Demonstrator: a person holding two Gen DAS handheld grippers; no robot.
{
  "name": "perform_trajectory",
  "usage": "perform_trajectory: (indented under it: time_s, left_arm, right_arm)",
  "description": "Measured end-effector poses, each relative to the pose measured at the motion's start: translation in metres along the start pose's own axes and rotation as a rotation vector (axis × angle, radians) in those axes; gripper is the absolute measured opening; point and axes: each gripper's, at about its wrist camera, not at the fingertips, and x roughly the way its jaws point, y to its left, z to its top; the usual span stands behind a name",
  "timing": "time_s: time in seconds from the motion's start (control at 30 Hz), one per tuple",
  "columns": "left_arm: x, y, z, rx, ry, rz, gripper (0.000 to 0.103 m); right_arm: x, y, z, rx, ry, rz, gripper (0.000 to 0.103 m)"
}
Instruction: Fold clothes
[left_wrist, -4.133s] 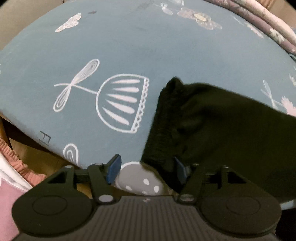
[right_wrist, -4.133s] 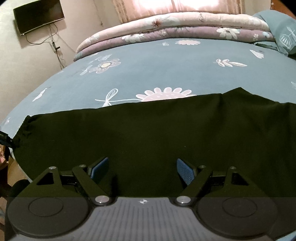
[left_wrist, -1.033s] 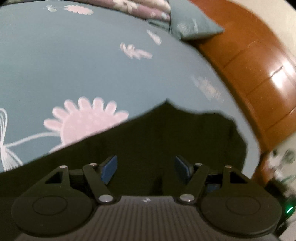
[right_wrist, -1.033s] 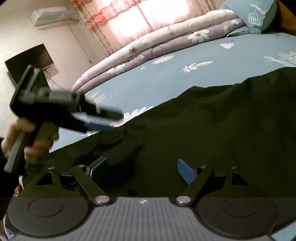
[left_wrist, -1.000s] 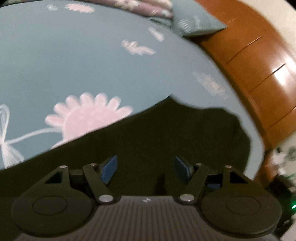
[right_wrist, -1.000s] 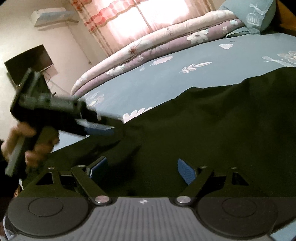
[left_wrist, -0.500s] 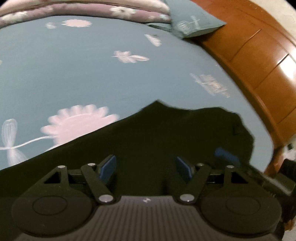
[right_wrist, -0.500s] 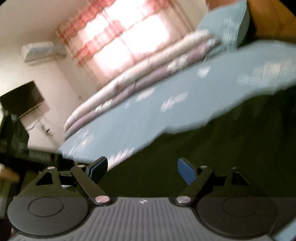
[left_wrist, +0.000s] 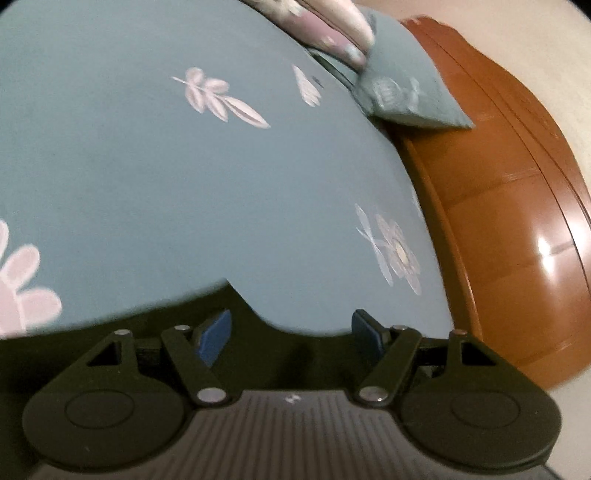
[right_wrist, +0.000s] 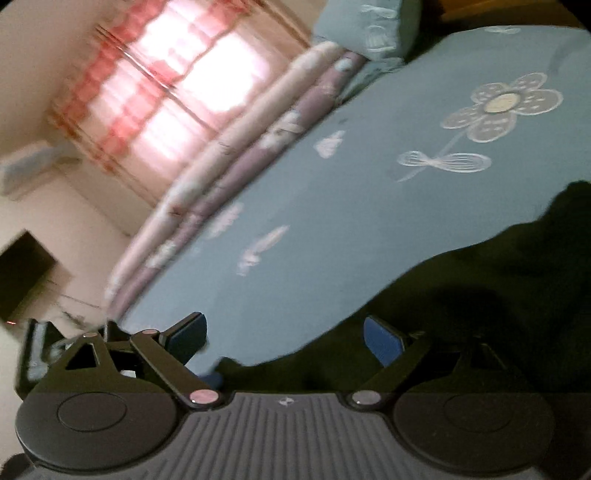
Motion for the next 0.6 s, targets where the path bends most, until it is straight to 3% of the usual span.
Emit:
perform_trajectory:
  time_s: [0.2,0.33,0.43,0.5,0.6]
  left_arm:
    - [0.0,0.008,0.01,-0.024,-0.036,0.036,0.071]
    - [-0.013,-0.004,0.004,-0.022,-0.066,-0.057,0.073]
    - [0.0,-0.012,-0.002,-0.002,-0.014,-0.106,0.075]
    - [0.014,-0.01,-0.005,-0.004,0.019,-0.093,0.075]
    - [0.015,-0.009,-0.004,0.016,-0.008,-0.045,0.069]
  right_arm:
    - [-0.013,0.001,-0.004,-0.017,-0.027,-0.03,0.094]
    - [-0.025,0.01,-0.005,-0.042,-0.052,0.015,0.094]
    - [-0.022,0.011,-0.004,-0.033,-0.04,0.067,0.094]
    - [-0.018,0.008,-0.004,-0.011,-0.015,0.088,0.094]
    - [-0.014,0.002,-0.003,0.023,0.016,0.115,0.094]
